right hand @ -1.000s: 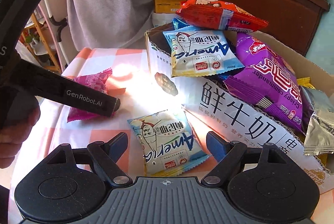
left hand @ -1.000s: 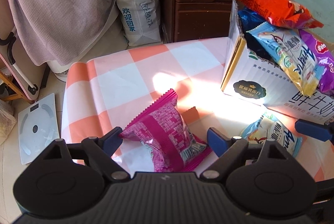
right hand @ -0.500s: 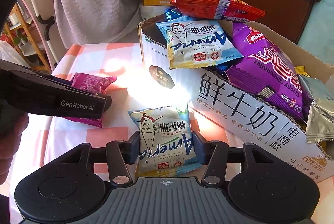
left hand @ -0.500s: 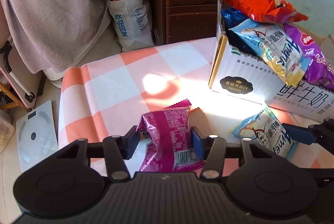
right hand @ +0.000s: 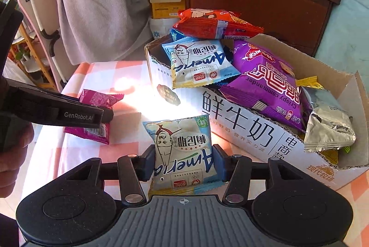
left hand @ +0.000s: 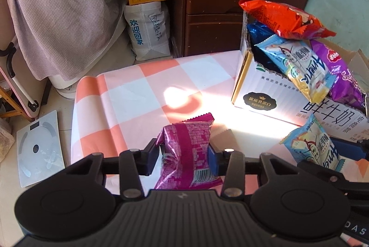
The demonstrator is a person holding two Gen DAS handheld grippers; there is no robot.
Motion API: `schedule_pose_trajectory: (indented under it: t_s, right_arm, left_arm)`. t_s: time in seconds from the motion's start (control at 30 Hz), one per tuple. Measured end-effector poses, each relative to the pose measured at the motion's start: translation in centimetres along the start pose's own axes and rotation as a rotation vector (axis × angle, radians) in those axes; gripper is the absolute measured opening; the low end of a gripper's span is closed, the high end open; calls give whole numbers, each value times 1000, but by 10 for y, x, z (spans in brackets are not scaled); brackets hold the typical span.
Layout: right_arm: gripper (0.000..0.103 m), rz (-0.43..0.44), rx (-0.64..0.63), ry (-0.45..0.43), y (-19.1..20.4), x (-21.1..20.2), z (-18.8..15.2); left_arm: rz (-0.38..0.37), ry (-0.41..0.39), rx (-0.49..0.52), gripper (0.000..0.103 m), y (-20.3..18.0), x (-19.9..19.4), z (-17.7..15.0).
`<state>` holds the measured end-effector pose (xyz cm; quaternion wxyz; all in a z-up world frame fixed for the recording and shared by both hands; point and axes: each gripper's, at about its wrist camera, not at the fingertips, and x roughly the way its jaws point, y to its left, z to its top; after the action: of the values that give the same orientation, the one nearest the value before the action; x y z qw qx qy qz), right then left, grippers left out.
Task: Organize snacks
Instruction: 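Carry the pink packet with the left tool while the right tool carries the Ameria packet to the box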
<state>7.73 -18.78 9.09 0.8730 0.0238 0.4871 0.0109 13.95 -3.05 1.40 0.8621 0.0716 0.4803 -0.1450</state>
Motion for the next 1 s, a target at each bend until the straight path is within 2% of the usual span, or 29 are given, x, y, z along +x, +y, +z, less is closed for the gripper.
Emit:
schedule_pose_trajectory:
  t_s: [0.2,0.7,1.0]
  right_arm:
    - [50,6,9,-14,-2,-8,1]
    - [50,49,33,-126,1,-48,18]
    - [50,18,108,-208,-24,-72,29]
  left_arm:
    - [-3,-27,-25,42,7,-12,3]
    - [55,-202,5,42,-11,-57,24]
    - [-28,-265,14,42,-40,-77,38]
